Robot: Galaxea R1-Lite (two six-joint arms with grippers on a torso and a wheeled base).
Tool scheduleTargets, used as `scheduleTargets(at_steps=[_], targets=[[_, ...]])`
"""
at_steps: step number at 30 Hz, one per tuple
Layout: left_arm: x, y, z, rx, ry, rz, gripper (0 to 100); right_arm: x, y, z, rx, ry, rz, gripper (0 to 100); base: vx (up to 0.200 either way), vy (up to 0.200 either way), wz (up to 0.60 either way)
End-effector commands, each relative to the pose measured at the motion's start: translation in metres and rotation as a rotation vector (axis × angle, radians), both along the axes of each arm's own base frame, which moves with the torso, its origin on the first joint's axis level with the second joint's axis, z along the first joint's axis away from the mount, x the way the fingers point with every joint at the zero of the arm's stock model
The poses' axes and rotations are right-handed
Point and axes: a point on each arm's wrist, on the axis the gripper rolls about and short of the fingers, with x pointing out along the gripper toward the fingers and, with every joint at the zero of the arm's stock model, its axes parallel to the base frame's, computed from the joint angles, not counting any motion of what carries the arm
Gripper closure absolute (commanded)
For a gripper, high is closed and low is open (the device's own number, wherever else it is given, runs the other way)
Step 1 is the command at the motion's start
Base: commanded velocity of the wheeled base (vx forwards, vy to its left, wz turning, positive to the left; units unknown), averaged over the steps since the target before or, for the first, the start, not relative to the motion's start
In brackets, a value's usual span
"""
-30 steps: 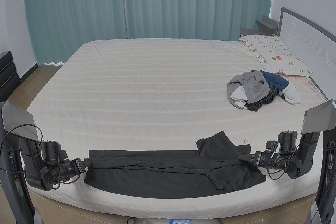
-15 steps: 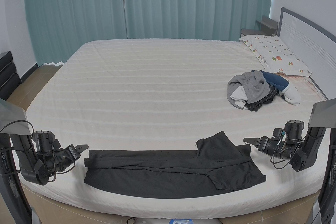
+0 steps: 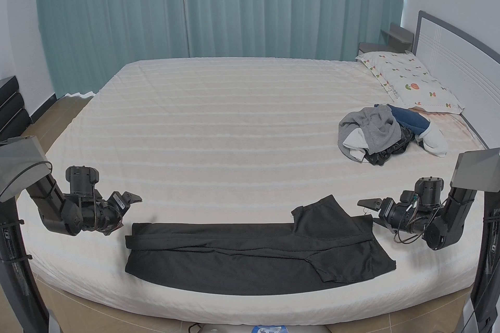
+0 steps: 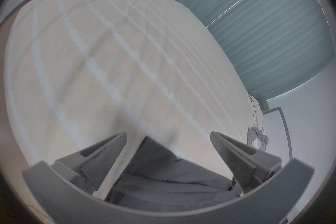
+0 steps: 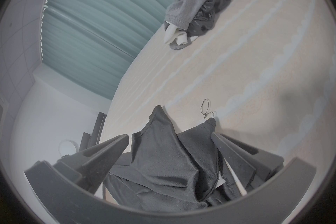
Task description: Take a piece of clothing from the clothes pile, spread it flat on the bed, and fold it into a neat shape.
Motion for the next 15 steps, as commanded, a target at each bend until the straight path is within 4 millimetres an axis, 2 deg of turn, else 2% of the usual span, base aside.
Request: scheduleTargets(at_steps=[1, 4, 15], targets=[[0.022, -0.017, -0.018, 0.001, 0.003, -0.031, 0, 0.002, 0.000, -0.007, 0.037, 0.036, -0.017, 0, 0.000, 0.000, 0.00], [0.021, -0.023, -0.023, 0.044, 0.016, -0.044, 0, 0.000, 0.001, -0.009, 0.034, 0.041, -0.019, 0, 0.000, 0.000, 0.00], [0.018, -0.024, -0.030, 0.090, 0.039, -0.039, 0, -0.004, 0.003, -0.012, 0.025, 0.035, -0.013, 0, 0.000, 0.000, 0.00]])
